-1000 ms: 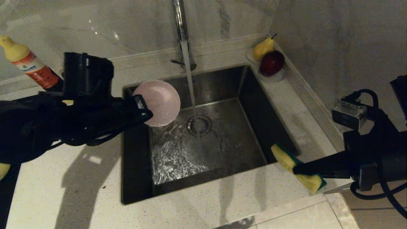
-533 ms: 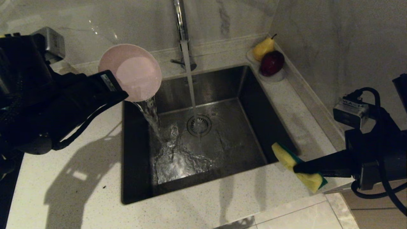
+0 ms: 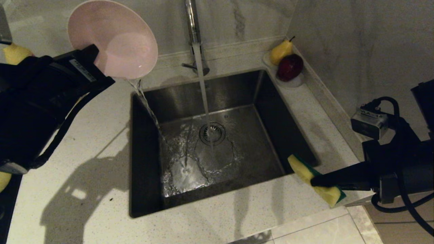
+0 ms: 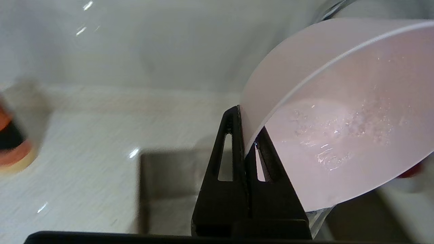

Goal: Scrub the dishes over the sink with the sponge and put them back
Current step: Wash the bowl, then wipe the bowl

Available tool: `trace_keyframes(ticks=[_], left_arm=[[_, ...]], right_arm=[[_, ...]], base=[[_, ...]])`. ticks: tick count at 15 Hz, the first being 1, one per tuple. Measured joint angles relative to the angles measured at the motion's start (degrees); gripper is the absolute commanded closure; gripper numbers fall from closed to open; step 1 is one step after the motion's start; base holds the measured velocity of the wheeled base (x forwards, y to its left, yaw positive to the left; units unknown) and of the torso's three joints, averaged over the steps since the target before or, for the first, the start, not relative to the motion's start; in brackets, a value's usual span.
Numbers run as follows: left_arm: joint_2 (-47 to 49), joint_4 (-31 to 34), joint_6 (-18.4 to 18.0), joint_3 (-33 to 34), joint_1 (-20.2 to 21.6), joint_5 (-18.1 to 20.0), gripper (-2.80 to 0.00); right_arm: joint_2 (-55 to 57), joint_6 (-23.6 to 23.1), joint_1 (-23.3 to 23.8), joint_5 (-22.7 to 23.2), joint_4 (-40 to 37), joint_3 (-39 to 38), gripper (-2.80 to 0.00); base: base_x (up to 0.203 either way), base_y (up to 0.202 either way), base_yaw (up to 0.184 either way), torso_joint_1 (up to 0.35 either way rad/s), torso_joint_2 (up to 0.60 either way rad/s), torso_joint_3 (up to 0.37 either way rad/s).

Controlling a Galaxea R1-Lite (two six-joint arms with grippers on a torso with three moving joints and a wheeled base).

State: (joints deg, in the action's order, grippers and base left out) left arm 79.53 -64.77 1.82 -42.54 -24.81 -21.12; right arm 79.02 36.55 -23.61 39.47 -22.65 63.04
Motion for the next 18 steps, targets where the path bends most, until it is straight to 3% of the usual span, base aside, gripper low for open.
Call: trace_keyframes(ticks=[2,4,7,9,11,13,16,18], left_arm=[[-0.8,-4.3,-0.3,2.1,0.0,2.9,0.00],[-1.4,-4.5,-0.5,3.1,0.0,3.5,0.00],[-2.4,-4.0,-0.1,3.4,0.0,3.9,0.00],[-2.8,0.4,0.2,3.2,0.0,4.0,0.00],[-3.1,9.7,1.5,2.6,0.0,4.2,0.00],[-3.2,21.2,6.8,0.7,0.0,4.8,0.00],[-3.3,44.1,14.9,-5.2,0.0,7.5,0.00],[-3.5,59.0,17.2,-8.0,0.0,9.6,0.00]], right_arm=[[0.2,0.0,0.0,0.0,0.0,0.1,0.00],[0.3,0.1,0.0,0.0,0.0,0.1,0.00],[0.1,0.1,0.0,0.0,0.0,0.4,0.00],[-0.9,0.4,-0.2,1.4,0.0,0.6,0.00],[-2.3,0.3,-0.3,3.4,0.0,0.9,0.00],[-3.8,0.3,-0.7,4.1,-0.5,2.3,0.00],[-5.6,0.4,-4.7,4.8,-0.8,3.5,0.00],[-5.9,0.6,-9.2,4.7,-0.9,4.1,0.00]], base=[[0.000,0.000,0.000,0.000,0.00,0.000],[0.000,0.000,0.000,0.000,0.00,0.000],[0.000,0.000,0.000,0.000,0.00,0.000],[0.000,0.000,0.000,0.000,0.00,0.000],[0.000,0.000,0.000,0.000,0.00,0.000],[0.000,0.000,0.000,0.000,0.00,0.000],[0.000,0.000,0.000,0.000,0.00,0.000],[0.000,0.000,0.000,0.000,0.00,0.000]])
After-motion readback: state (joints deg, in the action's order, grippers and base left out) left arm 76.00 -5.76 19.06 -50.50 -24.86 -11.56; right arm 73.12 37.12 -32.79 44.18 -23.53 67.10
